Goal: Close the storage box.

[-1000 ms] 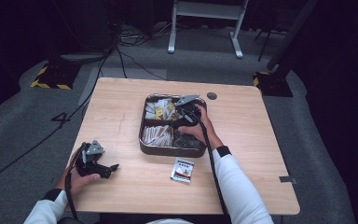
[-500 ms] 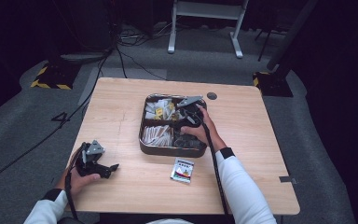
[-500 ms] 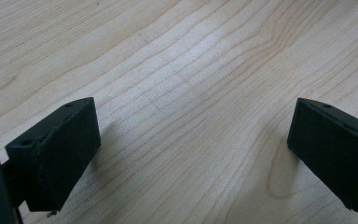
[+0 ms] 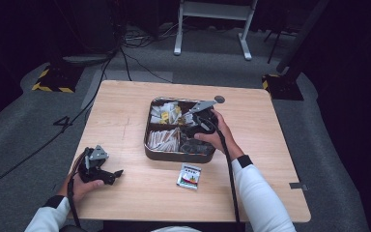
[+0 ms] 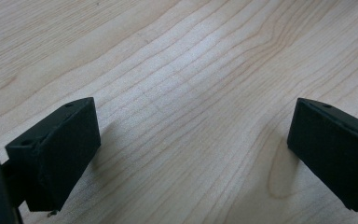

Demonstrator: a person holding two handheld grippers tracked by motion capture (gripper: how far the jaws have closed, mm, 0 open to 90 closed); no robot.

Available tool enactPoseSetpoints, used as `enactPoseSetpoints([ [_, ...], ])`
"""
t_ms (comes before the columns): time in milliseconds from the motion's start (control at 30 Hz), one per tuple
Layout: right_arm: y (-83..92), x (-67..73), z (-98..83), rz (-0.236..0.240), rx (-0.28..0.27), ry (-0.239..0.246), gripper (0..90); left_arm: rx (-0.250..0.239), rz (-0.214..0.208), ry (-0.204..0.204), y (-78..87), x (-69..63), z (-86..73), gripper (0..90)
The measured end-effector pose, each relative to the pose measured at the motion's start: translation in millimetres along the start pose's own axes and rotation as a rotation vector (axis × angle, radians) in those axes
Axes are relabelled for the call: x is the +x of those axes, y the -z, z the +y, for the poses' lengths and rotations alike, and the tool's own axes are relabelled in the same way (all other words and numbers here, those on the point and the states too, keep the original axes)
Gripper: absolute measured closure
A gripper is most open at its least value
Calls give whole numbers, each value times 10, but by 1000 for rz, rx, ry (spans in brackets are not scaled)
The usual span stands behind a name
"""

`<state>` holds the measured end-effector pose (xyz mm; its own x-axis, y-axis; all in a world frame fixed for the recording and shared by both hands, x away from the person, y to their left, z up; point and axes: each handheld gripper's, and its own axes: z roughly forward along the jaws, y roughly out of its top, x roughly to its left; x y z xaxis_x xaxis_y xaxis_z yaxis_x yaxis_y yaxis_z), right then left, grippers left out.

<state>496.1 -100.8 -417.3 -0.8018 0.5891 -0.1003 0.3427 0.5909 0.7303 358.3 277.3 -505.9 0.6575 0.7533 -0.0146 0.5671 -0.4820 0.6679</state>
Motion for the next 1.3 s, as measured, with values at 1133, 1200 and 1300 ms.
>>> enactPoseSetpoints([
  [1133,619,-202,-467,-74,34,11,205,0,0,0,0,0,0,27],
  [1200,669,-216,-523,-82,32,2,206,0,0,0,0,0,0,27],
  [1300,700,-224,-574,-89,40,3,206,0,0,0,0,0,0,27],
])
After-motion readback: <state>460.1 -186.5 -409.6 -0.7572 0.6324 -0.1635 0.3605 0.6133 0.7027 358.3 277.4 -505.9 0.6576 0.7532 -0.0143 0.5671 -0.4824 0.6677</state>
